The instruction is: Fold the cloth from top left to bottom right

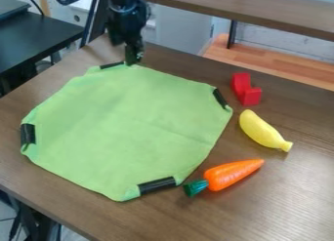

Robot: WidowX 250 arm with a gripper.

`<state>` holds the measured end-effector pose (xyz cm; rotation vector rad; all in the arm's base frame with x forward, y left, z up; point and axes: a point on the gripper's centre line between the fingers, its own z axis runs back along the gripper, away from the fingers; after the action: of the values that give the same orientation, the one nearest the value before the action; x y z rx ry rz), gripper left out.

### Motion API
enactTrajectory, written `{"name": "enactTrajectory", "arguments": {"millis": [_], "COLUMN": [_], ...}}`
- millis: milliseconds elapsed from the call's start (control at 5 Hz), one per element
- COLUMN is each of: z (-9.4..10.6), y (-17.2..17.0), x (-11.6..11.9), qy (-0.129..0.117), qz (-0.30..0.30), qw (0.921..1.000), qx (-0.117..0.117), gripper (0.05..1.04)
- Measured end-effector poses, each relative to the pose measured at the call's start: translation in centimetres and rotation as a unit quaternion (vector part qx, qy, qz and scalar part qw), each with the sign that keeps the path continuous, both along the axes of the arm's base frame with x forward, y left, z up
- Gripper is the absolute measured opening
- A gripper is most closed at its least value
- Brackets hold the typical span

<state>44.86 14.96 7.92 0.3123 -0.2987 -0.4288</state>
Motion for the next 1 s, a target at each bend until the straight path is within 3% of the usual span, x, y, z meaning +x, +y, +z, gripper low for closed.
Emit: {"name": "enactTrajectory", "arguments": {"millis": [1000], "z": [-2.7], "y": [4.2], "x": [1.5], "qy": [0.028], "qz": [-0.003], "qw": [0.9996], "qx": [0.005], "gripper": [0.999]}}
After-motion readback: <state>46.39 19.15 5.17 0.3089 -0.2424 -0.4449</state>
